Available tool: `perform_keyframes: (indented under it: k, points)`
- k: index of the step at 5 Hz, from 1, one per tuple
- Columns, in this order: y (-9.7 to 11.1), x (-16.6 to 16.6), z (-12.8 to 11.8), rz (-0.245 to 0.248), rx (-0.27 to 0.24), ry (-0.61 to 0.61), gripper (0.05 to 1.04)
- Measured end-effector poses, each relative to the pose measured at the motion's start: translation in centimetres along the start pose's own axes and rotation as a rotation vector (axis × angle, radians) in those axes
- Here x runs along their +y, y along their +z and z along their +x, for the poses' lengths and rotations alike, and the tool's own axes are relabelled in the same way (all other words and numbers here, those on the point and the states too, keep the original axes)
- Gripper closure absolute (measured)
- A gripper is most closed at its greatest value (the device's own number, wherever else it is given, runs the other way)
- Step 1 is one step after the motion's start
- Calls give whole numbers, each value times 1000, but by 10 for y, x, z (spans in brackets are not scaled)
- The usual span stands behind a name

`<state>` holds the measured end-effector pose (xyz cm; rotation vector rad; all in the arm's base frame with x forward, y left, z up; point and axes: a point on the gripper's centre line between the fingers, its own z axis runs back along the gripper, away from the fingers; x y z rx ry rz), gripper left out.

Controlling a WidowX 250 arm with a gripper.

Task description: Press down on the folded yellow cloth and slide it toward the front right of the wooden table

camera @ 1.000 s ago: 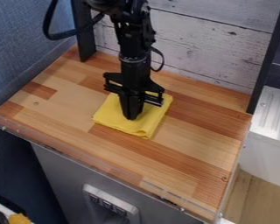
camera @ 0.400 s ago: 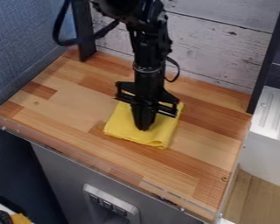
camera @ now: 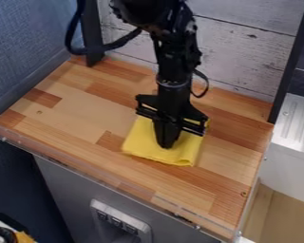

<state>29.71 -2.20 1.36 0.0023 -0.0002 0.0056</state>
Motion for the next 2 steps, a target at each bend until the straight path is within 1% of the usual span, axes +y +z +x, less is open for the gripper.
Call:
perform_keyframes:
  k: [1, 2]
  points:
    - [1, -10, 1, -3, -10, -4, 996]
    - [11, -15, 2, -3, -3, -4, 847]
